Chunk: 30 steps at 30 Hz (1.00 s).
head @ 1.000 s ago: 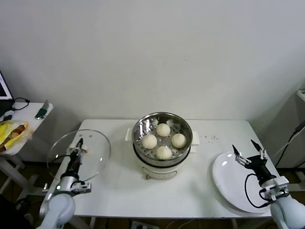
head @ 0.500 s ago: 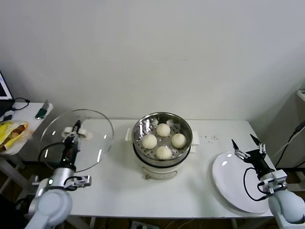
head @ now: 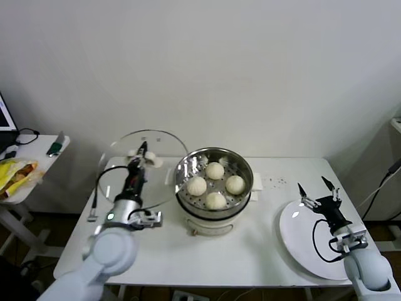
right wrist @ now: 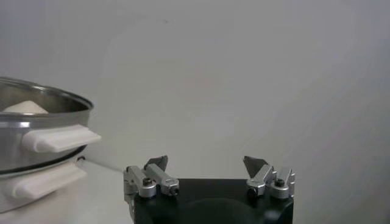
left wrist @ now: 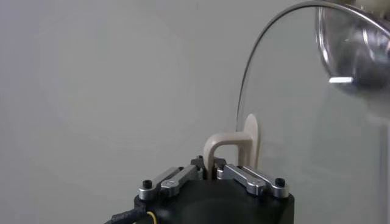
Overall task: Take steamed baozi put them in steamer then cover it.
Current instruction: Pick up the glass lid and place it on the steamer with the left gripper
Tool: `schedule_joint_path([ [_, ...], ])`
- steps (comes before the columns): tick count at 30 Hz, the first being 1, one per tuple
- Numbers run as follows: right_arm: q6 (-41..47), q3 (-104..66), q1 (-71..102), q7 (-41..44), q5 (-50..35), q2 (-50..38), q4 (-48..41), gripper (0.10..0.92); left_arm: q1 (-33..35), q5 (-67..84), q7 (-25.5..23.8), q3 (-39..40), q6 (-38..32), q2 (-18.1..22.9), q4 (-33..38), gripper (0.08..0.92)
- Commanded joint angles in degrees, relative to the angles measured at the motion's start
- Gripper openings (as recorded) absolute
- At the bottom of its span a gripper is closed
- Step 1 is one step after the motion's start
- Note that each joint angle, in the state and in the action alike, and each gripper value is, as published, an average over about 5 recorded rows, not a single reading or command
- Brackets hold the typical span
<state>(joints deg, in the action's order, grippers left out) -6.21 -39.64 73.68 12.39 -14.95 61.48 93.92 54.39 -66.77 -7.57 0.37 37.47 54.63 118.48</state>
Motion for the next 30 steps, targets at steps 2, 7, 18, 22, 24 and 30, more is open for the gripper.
schedule_joint_path([
  [2, -0.41, -3.76, 1.50, 0.31, 0.90, 0.76, 0.06, 0.823, -16.75, -5.06, -8.21, 18.94, 7.53, 16.91, -12.52, 0.157],
  [7, -0.68, -6.04, 2.91, 0.54, 0.84, 1.38, 0.36, 0.823, -17.44, -5.95, -8.49, 20.73, 7.53, 22.60, -17.61, 0.157],
  [18, -1.10, -9.09, 5.83, 1.30, 0.72, 2.76, 1.01, 0.823, -16.79, -6.38, -8.36, 20.56, 7.53, 28.49, -24.52, 0.157],
  [22, -1.23, -9.53, 5.96, 1.44, 0.64, 2.71, 0.83, 0.823, -16.84, -6.12, -8.27, 19.83, 7.53, 28.33, -25.69, 0.157],
  [24, -1.23, -9.57, 5.94, 1.46, 0.62, 2.64, 0.80, 0.823, -16.84, -6.39, -8.13, 19.52, 7.53, 28.16, -26.05, 0.157],
  [30, -1.20, -9.38, 5.72, 1.49, 0.65, 2.67, 0.81, 0.823, -15.84, -7.88, -7.35, 18.14, 7.53, 28.28, -26.53, 0.157],
])
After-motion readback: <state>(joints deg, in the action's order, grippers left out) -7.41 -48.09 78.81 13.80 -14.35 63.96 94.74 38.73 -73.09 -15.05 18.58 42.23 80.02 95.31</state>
